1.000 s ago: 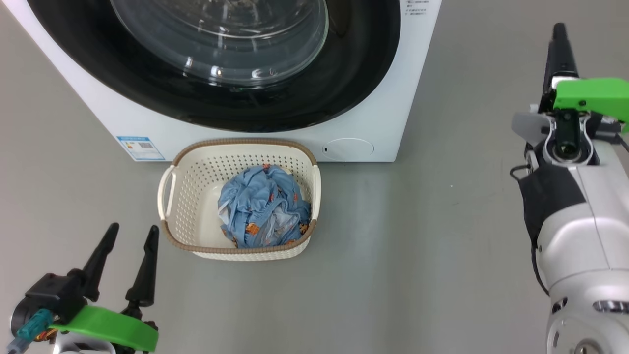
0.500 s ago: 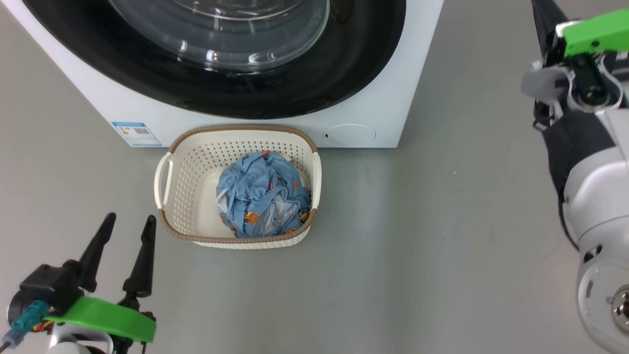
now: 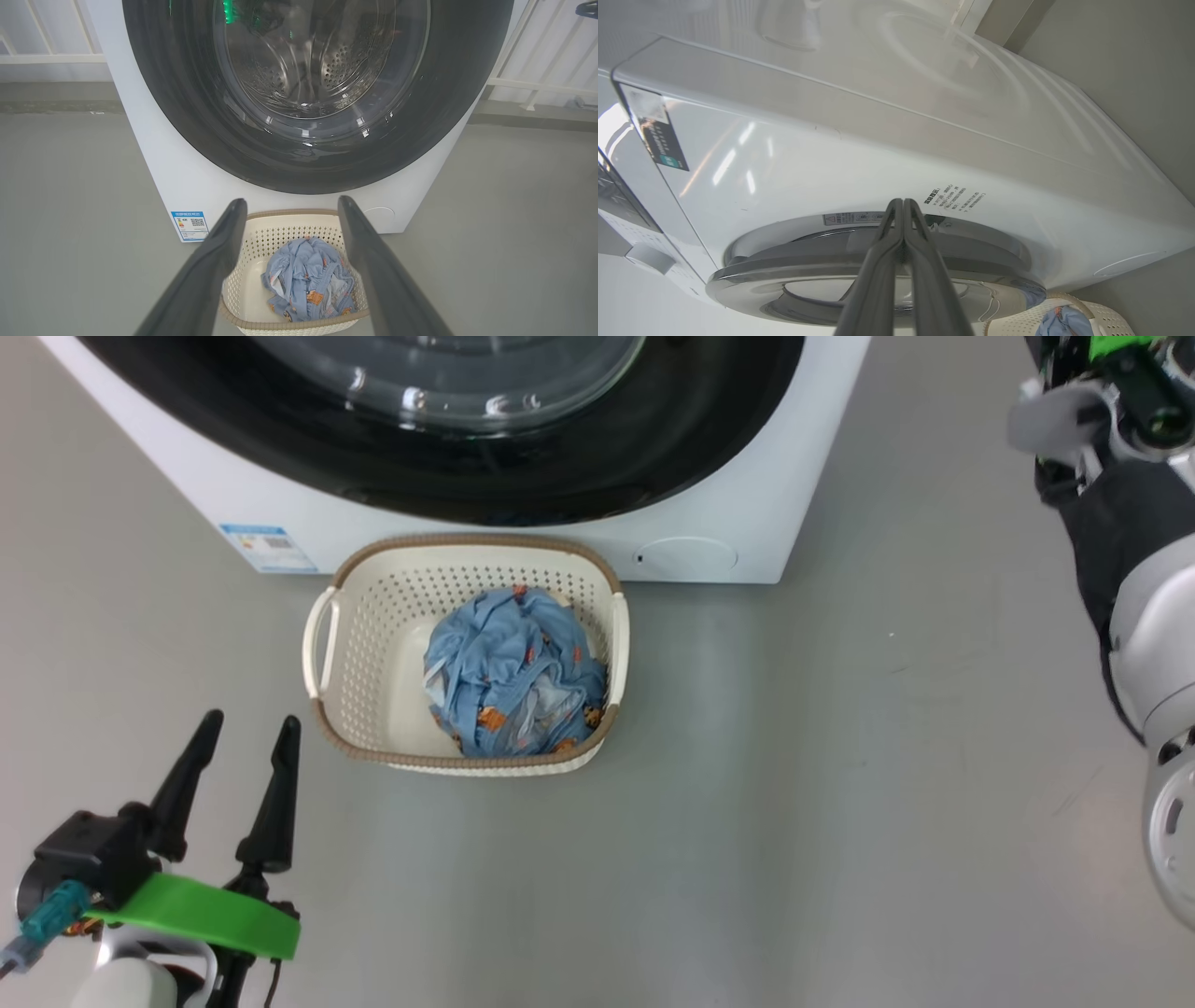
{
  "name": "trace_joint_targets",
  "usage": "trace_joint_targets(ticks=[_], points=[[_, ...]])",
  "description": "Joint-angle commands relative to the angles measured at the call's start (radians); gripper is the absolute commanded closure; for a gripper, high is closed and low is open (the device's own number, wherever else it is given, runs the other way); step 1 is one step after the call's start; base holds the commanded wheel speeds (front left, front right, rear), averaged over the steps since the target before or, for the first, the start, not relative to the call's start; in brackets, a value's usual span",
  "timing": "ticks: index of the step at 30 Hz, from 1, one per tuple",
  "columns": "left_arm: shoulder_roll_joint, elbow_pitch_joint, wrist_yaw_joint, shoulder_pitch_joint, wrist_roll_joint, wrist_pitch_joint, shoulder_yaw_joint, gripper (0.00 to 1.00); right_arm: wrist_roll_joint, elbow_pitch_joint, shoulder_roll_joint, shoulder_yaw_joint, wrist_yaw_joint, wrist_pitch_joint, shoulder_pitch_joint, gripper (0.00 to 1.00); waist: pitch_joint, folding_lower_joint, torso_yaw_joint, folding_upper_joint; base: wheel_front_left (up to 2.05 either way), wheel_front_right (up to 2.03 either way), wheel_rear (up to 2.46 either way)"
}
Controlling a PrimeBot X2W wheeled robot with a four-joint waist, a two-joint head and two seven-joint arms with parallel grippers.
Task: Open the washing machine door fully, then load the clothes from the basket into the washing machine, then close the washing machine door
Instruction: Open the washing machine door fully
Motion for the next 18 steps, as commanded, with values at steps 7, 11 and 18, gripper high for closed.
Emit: trace_joint_targets(ticks=[7, 11, 18], points=[[0.030, -0.032, -0.002, -0.057, -0.024, -0.006, 0.029, 0.00, -0.033, 0.001, 0.025, 0.009, 0.002, 0.017, -0.086, 1.00, 0.050, 0.0000, 0.037, 0.0000, 0.00, 0.00, 0.00], [0.029, -0.035, -0.002, -0.061, -0.027, -0.006, 0.028, 0.00, -0.042, 0.006, 0.035, 0.011, 0.002, 0.025, -0.098, 1.00, 0.063, 0.0000, 0.044, 0.0000, 0.00, 0.00, 0.00], [0.026, -0.038, -0.002, -0.071, -0.033, -0.006, 0.028, 0.00, -0.053, 0.009, 0.051, 0.010, 0.002, 0.030, -0.112, 1.00, 0.085, 0.0000, 0.054, 0.0000, 0.00, 0.00, 0.00]])
